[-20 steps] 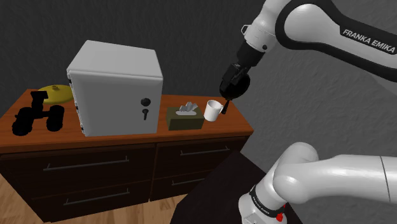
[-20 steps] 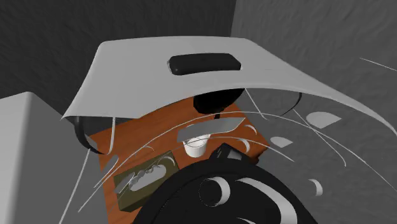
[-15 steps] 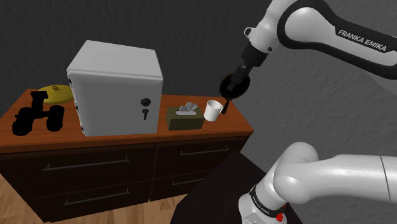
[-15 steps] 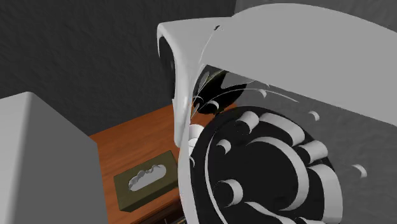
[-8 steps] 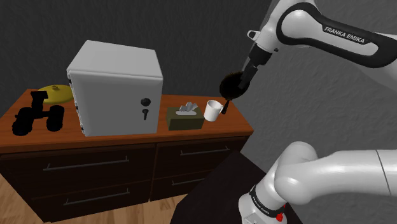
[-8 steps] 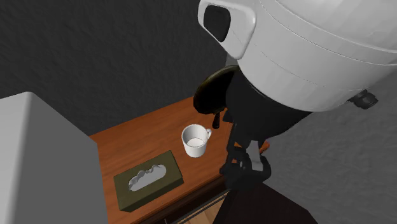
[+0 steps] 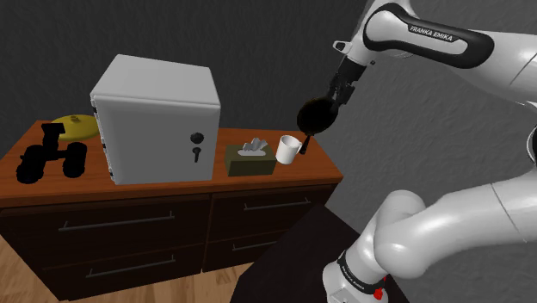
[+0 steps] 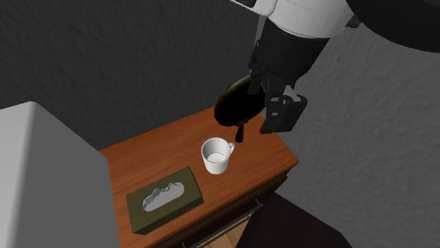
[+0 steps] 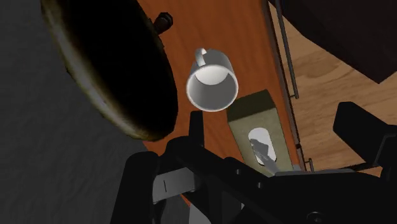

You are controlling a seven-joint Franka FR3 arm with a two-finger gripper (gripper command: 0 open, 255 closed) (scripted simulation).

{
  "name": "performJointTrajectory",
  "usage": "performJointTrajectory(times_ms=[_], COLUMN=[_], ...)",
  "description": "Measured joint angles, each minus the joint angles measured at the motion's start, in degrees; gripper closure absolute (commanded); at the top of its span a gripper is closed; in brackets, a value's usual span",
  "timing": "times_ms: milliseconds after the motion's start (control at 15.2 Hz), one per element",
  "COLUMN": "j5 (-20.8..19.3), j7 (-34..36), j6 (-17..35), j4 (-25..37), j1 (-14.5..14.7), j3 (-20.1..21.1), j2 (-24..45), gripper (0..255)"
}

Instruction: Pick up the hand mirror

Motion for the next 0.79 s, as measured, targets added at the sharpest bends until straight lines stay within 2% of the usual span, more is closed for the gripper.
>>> performJointTrajectory(times_ms=[198, 528, 594, 792], j5=[0.5, 6.1, 7.1, 7.8], j7=[-10.0, -28.0, -30.4, -32.3], j6=[0.1, -0.3, -0.4, 1.3], j4=[5.6, 17.6, 19.1, 18.3], j1=[2.4, 6.4, 6.6, 6.7], j3=[-5.4, -15.0, -16.1, -16.8], j2=[6.0, 20.0, 21.9, 23.3], gripper=[0, 0, 0, 0])
